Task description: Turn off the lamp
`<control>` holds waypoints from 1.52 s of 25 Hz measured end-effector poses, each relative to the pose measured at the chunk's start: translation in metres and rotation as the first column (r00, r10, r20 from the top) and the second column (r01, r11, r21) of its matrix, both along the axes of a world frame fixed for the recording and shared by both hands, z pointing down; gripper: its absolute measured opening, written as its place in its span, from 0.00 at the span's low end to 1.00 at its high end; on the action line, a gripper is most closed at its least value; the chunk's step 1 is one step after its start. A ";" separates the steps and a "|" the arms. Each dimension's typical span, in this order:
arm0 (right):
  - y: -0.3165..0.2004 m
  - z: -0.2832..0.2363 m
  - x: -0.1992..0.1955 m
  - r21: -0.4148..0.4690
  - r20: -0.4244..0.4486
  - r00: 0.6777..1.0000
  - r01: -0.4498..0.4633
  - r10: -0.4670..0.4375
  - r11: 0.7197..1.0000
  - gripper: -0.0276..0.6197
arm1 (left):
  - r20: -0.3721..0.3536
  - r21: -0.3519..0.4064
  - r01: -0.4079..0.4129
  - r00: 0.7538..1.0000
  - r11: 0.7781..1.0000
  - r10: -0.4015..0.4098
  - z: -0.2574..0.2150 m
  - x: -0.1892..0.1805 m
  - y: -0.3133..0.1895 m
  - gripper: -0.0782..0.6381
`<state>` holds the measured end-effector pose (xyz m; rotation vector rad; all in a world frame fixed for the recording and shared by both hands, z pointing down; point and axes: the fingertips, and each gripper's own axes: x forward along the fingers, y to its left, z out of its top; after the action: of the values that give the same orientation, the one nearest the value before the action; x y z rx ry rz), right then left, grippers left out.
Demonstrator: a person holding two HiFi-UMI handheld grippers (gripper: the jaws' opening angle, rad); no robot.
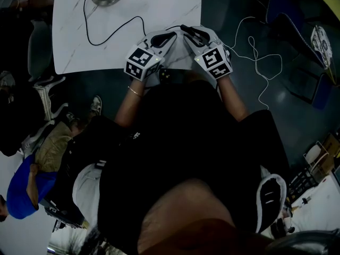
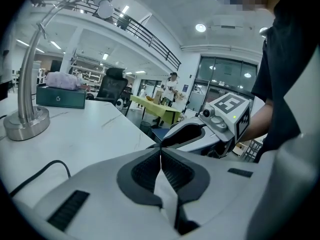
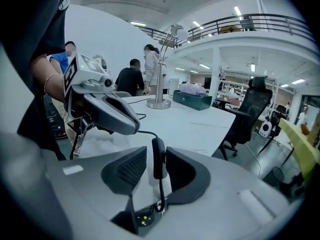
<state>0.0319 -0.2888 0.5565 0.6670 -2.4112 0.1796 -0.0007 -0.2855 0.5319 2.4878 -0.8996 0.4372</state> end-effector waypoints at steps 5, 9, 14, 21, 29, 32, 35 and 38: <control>-0.003 -0.011 0.000 0.017 0.051 0.997 -0.054 0.053 0.998 0.22 | -0.006 0.012 -0.007 1.000 1.000 0.007 -0.002 -0.003 0.001 0.12; -0.008 -0.022 0.006 0.026 0.114 0.986 -0.121 0.118 0.992 0.13 | -0.006 0.019 -0.016 1.000 1.000 0.016 -0.006 -0.003 0.000 0.12; -0.009 -0.030 0.014 0.041 0.142 0.976 -0.175 0.168 0.984 0.04 | -0.021 0.047 -0.046 0.999 0.998 0.047 -0.011 0.003 -0.001 0.12; -0.003 -0.044 0.018 0.043 0.192 0.955 -0.237 0.225 0.971 0.04 | -0.026 0.054 -0.077 0.997 0.996 0.078 -0.012 0.005 0.004 0.12; 0.002 -0.065 0.027 0.051 0.249 0.925 -0.307 0.285 0.950 0.04 | -0.039 0.103 -0.104 0.993 0.989 0.108 -0.030 0.012 0.007 0.12; 0.003 -0.074 0.031 0.044 0.290 0.906 -0.333 0.307 0.942 0.04 | -0.051 0.128 -0.114 0.991 0.985 0.121 -0.041 0.015 0.006 0.12; 0.006 -0.084 0.034 0.033 0.335 0.885 -0.354 0.323 0.935 0.04 | -0.057 0.161 -0.115 0.990 0.980 0.126 -0.058 0.019 0.004 0.12; 0.007 -0.090 0.039 0.033 0.347 0.873 -0.378 0.344 0.925 0.04 | -0.063 0.186 -0.137 0.987 0.973 0.151 -0.066 0.022 0.006 0.12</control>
<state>0.0705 -0.2818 0.4662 1.2239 -2.6051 0.3536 0.0216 -0.2799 0.4660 2.7279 -0.7611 0.3165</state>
